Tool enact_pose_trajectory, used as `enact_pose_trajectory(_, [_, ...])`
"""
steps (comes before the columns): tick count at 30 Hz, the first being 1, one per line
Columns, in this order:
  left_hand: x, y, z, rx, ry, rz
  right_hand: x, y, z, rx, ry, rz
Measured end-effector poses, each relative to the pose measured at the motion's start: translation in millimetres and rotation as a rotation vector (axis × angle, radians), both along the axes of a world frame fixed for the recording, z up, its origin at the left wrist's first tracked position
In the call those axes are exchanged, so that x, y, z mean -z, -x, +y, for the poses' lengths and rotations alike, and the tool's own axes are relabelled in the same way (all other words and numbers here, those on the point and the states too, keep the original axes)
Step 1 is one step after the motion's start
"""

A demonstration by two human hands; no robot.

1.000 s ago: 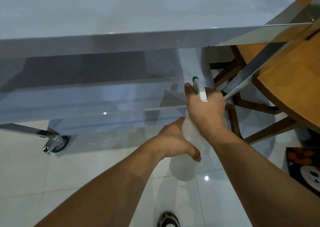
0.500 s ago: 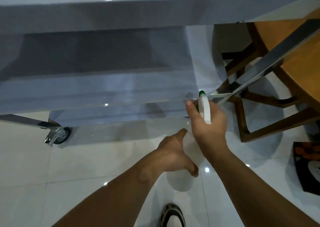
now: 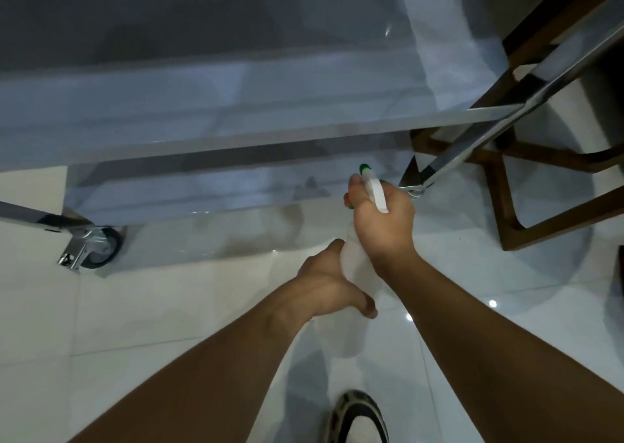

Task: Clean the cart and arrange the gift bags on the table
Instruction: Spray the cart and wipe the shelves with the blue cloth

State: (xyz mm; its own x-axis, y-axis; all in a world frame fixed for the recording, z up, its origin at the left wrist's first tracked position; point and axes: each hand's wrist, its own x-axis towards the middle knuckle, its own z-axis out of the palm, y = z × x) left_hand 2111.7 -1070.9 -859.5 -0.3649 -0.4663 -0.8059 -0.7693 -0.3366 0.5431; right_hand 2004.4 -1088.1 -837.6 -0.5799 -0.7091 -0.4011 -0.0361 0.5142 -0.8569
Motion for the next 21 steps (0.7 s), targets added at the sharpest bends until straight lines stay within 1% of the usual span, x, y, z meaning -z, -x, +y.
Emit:
enact_pose_trajectory(6, [53, 0, -20, 0.023, 0.078, 0.042, 38, -1, -13, -0.017, 0.074, 0.112])
enact_pose_trajectory(8, [69, 0, -26, 0.020, 0.091, 0.082, 51, 0, -19, -0.006, 0.082, 0.136])
enact_pose_trajectory(12, [99, 2, -37, -0.005, 0.143, 0.188, 73, -1, -30, 0.018, 0.168, 0.229])
enact_pose_trajectory(17, [122, 11, -53, -0.021, 0.200, 0.245, 87, 6, -43, 0.134, 0.183, 0.156])
enact_pose_trajectory(19, [126, 14, -59, -0.014, 0.228, 0.286, 87, 7, -49, 0.122, 0.190, 0.169])
enact_pose_trajectory(21, [125, 15, -61, -0.031, 0.243, 0.327, 85, 4, -54, 0.067, 0.187, 0.232])
